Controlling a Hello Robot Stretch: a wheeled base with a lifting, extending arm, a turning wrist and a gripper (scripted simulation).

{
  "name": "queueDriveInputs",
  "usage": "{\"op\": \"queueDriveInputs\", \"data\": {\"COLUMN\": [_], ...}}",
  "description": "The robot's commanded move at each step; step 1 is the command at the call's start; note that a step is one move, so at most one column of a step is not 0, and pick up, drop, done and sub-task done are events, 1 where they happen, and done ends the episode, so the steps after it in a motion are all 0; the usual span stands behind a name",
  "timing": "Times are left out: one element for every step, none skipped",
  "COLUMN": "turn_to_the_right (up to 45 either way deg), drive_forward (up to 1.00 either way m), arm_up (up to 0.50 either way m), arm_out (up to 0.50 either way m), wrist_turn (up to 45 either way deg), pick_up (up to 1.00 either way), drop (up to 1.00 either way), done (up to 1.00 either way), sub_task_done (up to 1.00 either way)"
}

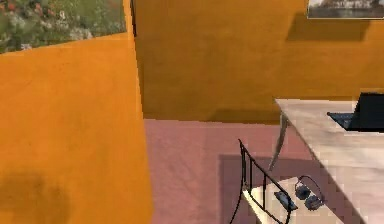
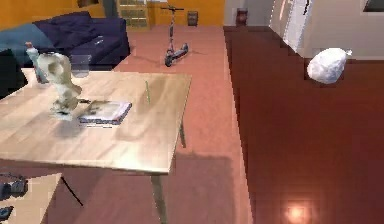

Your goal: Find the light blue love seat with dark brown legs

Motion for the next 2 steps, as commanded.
{"op": "queueDriveInputs", "data": {"turn_to_the_right": [0.0,0.0], "drive_forward": [1.0,0.35], "arm_up": [0.0,0.0], "arm_out": [0.0,0.0], "wrist_turn": [0.0,0.0], "pick_up": [0.0,0.0], "drop": [0.0,0.0], "done": [0.0,0.0], "sub_task_done": [0.0,0.0]}}
